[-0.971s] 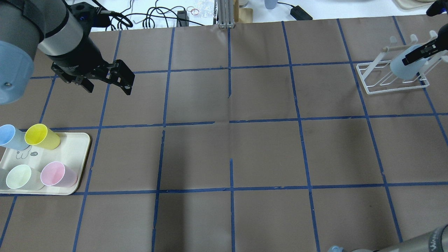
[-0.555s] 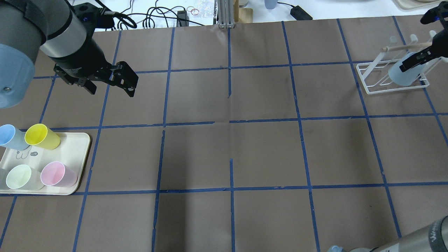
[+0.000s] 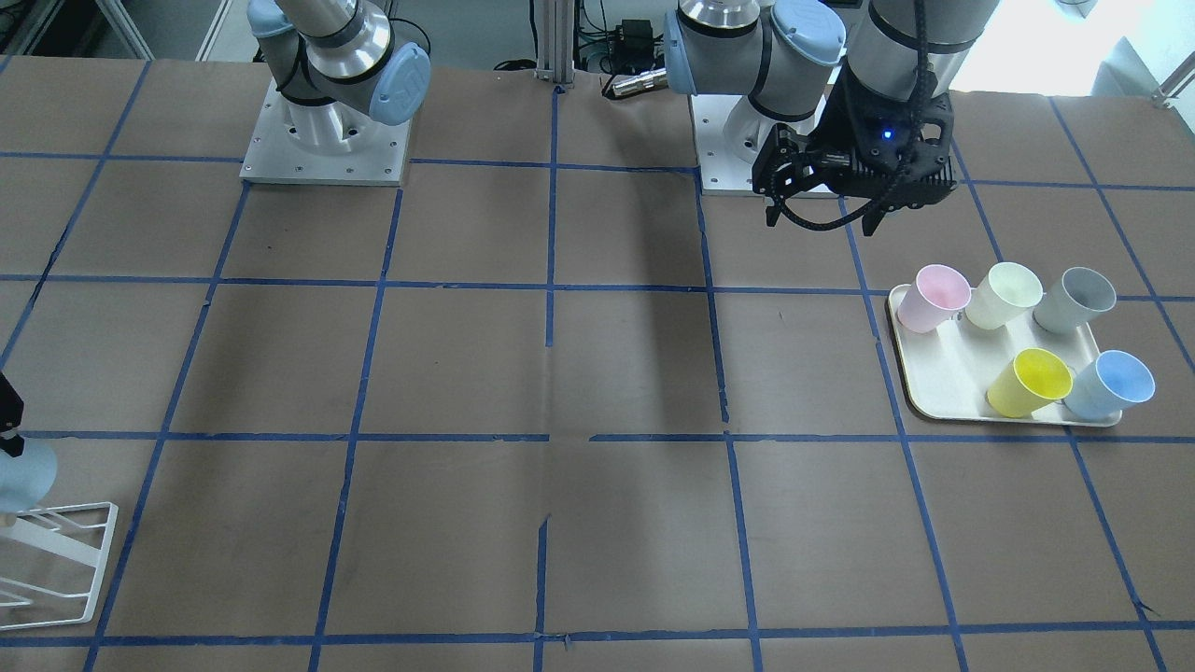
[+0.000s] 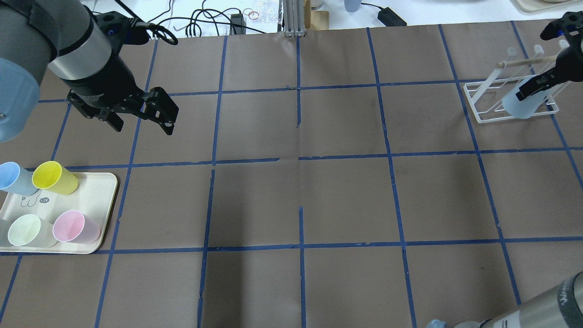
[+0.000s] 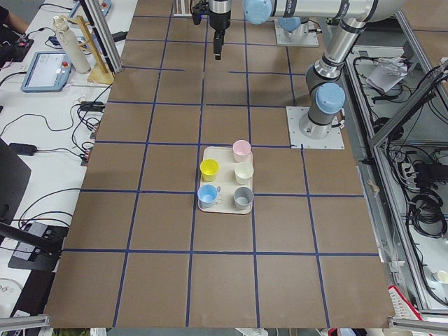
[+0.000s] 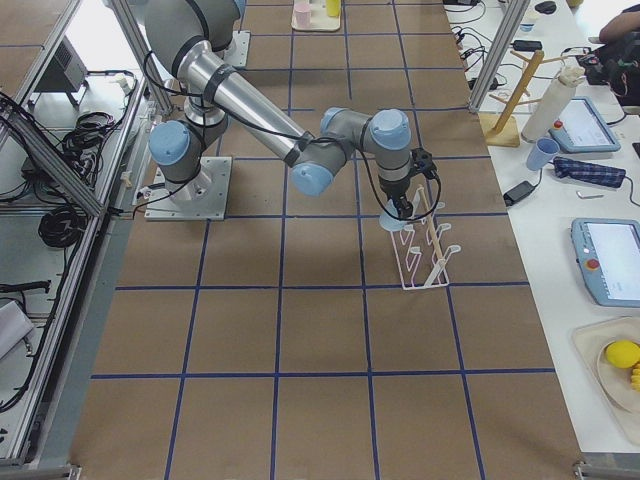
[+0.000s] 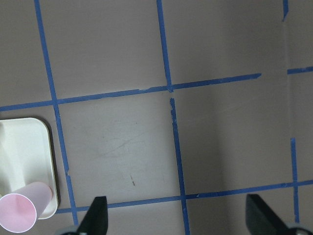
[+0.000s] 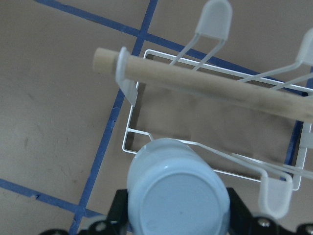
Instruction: Transfer IKEA cup to right arm and place on rack
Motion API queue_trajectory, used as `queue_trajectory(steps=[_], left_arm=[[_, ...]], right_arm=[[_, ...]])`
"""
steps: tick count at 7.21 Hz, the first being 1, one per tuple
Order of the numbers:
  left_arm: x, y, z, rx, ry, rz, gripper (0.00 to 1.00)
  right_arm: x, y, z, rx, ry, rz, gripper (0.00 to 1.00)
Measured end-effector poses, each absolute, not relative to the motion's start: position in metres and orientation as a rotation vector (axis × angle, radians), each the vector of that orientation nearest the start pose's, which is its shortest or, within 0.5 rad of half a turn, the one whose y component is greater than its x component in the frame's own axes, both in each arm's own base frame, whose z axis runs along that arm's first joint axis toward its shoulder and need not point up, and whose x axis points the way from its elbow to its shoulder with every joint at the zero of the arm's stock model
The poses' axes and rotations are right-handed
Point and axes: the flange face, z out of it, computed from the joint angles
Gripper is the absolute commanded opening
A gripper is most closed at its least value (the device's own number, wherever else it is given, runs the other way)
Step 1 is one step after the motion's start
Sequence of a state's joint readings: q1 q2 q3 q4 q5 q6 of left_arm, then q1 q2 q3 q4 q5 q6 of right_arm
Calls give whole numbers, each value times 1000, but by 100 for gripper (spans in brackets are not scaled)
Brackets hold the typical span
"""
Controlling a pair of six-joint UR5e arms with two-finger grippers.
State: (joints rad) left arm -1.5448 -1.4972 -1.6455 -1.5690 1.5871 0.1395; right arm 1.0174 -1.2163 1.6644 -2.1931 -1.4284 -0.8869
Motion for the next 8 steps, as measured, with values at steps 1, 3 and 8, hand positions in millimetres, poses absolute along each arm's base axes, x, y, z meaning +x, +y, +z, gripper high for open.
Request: queue_trajectory(steps=[1,3,8], left_arm=[[-120,-464,486,177,3120,0,100],[-120,-466,487,177,3121,-8,100],[-118,-465,487,171,3123,-11,100]], right_arm=[[-199,-603,307,-536,3080,-352,100],[-199,-605,304,-531,3079,-350,100],[-170,-572,374,-409,3128,-269,100]])
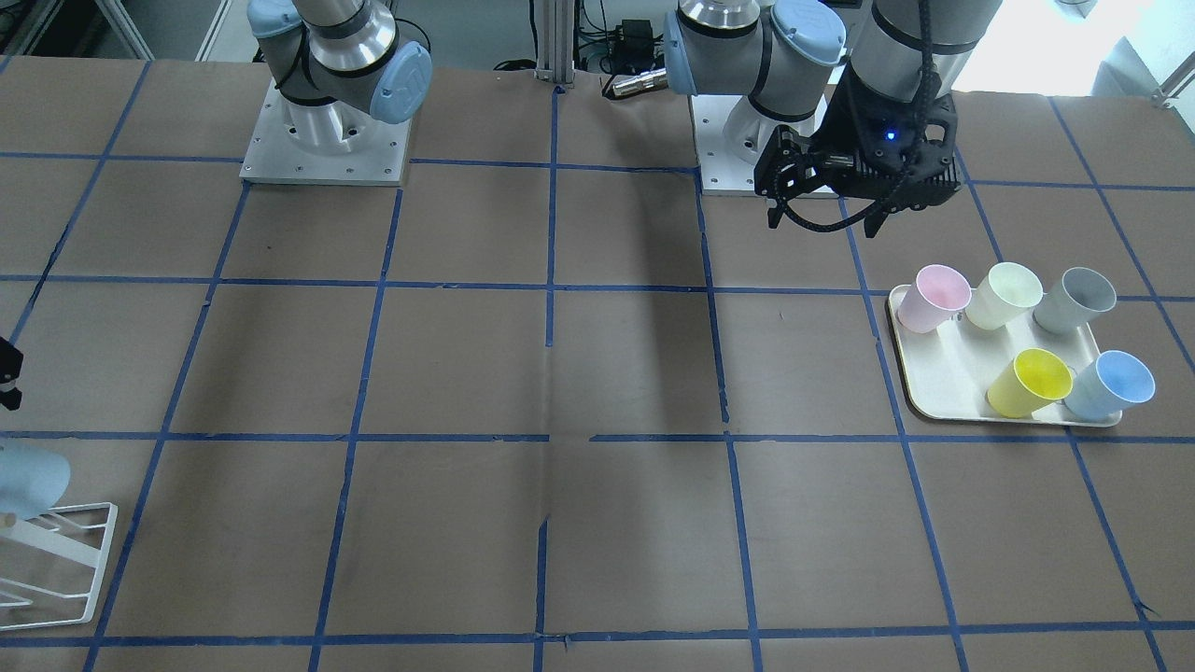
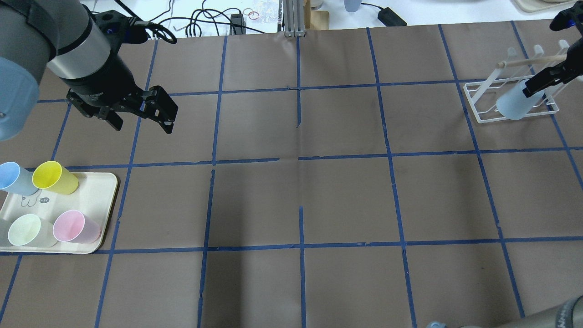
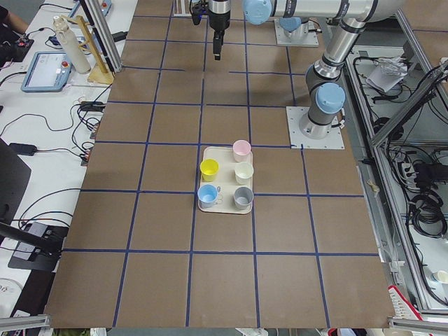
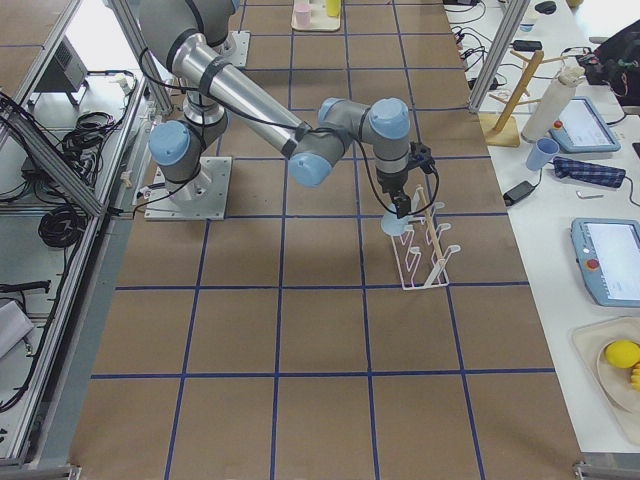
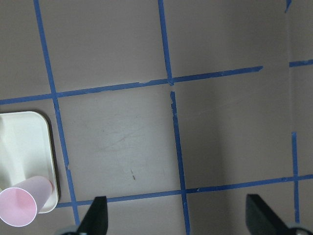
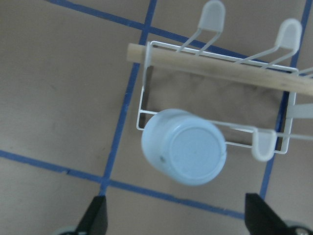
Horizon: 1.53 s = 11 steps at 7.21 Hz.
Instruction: Transfer IKEA cup to right arm and place on rack
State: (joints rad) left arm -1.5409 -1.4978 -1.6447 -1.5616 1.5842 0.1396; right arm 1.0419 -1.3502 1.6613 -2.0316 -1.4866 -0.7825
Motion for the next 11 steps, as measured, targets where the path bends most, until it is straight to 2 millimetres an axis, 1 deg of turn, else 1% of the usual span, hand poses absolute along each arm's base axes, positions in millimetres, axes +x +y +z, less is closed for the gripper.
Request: queue_trajectory(steps=[1,2,3,4,5,6,7,8,9,10,11], left_arm=[[-118,-465,488,171,3123,-12,100],[-118,-466,488,170,3124,-14,100],[-117,-467,489,168,3124,-18,100],[-116,-468,491,164,3124,-22,100],[-115,-469,491,161,3124,-22,100],[-115,-470,491,160,3124,-23,100],[-115,-470,491,159,3124,-23,100],[-115,-471,491,158,3125,-25,100],[-115,-471,491,157,3125,-25,100],[-115,-471,491,157,3125,-25,100],[-115,-471,491,156,3125,-25,100]], right_arm=[[-146,-551,402,-270,3111,-201,100],[-110,-527,434,-121,3095,-150,100],[-66,-506,460,17,3085,-120,100],[-18,-490,478,123,3082,-104,100],[27,-475,488,154,3081,-81,100],[66,-460,495,121,3081,-56,100],[98,-447,499,91,3081,-40,100],[123,-434,502,77,3082,-33,100],[140,-421,503,45,3084,-27,100],[147,-408,499,19,3086,-15,100],[148,-399,494,11,3087,-8,100]])
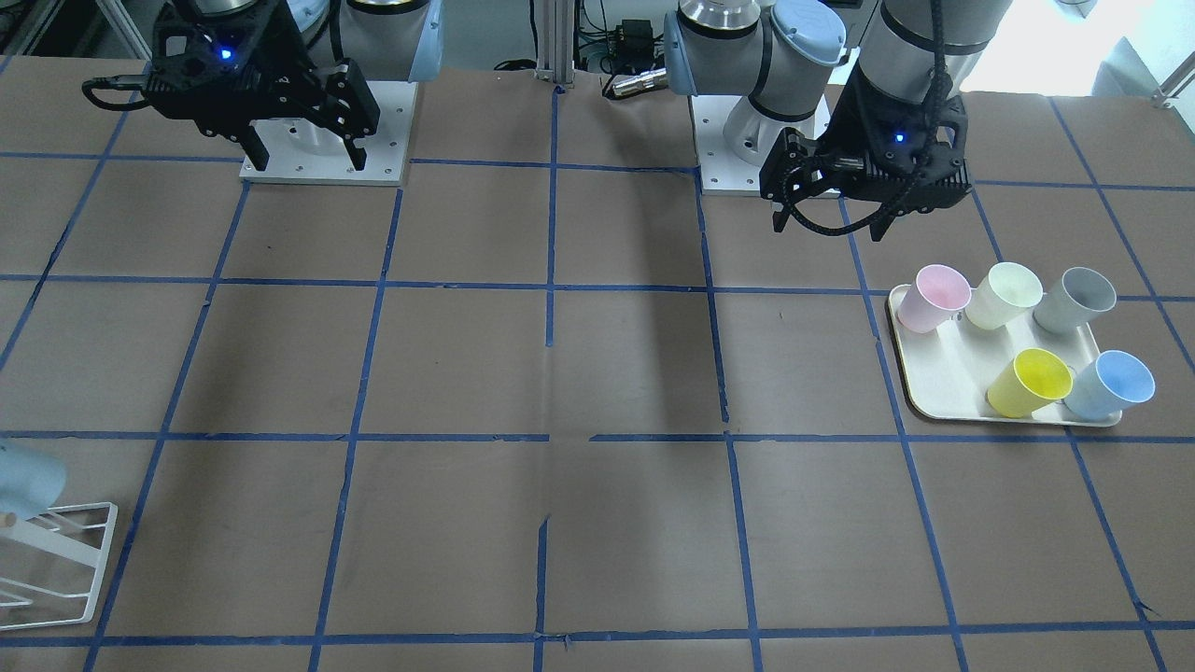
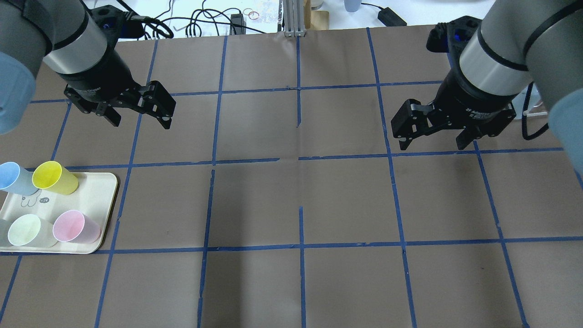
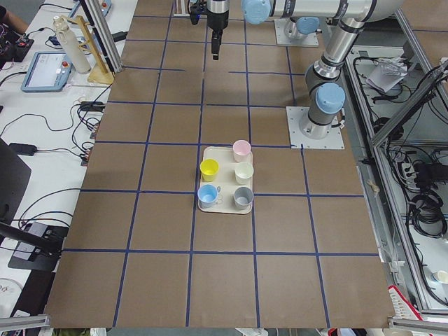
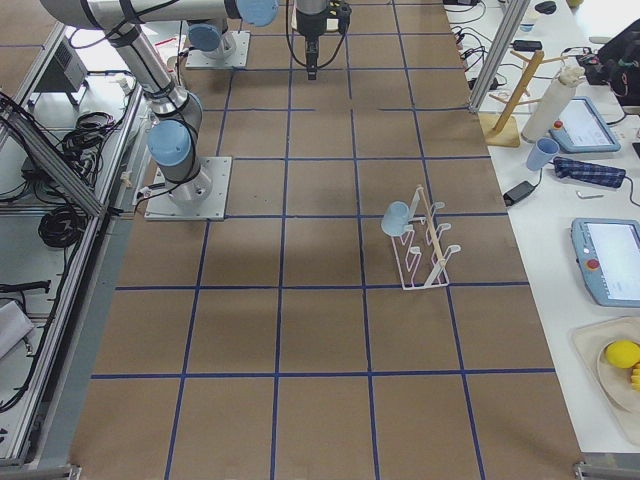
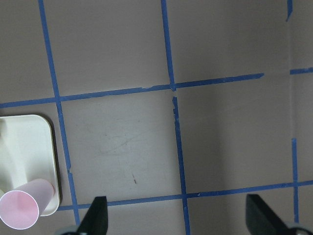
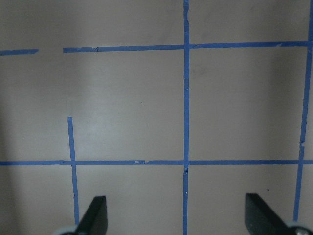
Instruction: Transfer IKEA cup to right arm and place on rack
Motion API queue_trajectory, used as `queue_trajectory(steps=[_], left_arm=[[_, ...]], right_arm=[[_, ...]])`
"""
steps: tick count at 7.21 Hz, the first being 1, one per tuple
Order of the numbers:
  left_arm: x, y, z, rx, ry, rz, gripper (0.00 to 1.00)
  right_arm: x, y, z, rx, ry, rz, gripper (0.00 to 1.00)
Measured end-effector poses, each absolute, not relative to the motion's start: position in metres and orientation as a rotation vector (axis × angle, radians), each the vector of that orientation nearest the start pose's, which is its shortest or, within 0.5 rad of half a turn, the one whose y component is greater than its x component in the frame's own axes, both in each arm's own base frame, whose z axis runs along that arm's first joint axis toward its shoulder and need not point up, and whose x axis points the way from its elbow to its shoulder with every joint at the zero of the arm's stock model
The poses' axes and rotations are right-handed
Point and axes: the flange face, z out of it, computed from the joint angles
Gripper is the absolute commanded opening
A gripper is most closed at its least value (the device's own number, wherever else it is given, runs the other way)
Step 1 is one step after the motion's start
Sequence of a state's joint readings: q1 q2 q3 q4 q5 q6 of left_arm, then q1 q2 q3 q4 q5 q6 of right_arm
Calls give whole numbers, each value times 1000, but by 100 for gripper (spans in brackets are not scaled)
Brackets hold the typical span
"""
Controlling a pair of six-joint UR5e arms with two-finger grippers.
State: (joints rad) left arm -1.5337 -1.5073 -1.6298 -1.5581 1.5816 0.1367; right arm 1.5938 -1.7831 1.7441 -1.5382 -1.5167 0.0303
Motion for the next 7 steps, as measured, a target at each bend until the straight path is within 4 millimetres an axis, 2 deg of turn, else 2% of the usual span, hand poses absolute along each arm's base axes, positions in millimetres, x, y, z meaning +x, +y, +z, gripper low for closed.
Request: queue_trajectory(steps=[1,4,7], left_arm=[[-115,-472,491,155,3125,-26,100],[-115,-472,490,155,3126,-24,100],[-115,-473,490,155,3126,-31,100]], right_arm=[[145,-397,492,18,3096,-13,100],[113,-402,494,98,3134,-32,100],[110,-399,496,232,3127,-39,100]])
